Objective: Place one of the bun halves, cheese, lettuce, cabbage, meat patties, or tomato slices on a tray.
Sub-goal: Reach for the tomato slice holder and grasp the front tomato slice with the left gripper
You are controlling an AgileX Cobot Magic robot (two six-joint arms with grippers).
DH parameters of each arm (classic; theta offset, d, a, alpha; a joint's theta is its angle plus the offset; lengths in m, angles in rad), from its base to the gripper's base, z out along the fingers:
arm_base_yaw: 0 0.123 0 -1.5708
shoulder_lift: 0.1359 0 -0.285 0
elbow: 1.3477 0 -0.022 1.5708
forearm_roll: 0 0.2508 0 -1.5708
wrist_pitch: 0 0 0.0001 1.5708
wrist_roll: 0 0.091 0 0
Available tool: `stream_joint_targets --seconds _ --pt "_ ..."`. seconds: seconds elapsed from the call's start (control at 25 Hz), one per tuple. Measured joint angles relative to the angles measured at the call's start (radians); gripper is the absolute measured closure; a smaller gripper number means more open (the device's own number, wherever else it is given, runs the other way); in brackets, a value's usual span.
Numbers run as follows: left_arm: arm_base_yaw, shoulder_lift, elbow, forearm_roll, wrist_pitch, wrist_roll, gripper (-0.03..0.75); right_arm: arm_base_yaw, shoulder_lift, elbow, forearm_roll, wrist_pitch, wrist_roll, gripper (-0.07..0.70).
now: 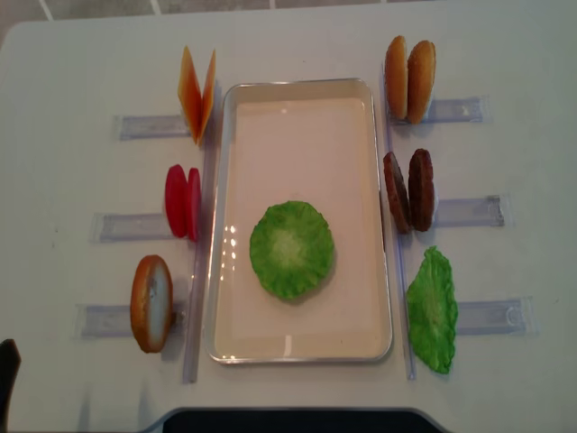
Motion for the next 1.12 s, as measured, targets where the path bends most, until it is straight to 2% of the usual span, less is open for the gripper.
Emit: stream_joint_targets --seconds 0.16,0.36,0.88,1.12 --pt "0.0 0.06 -0.029 0.013 0.017 0.0 0.024 0.0 0.0 0.0 0.0 0.0 0.0 0.044" --pt "0.0 0.228 -0.085 0.023 0.081 -0.004 0.024 0.0 0.0 0.0 0.0 0.0 0.0 0.044" --pt "0.0 0.642 -0.224 0.022 0.115 -0.045 0.024 0.0 0.0 0.0 0.0 0.0 0.0 0.044" --pt "0.0 0.825 -0.356 0.018 0.128 -0.045 0.024 0.0 0.0 0.0 0.0 0.0 0.0 0.044"
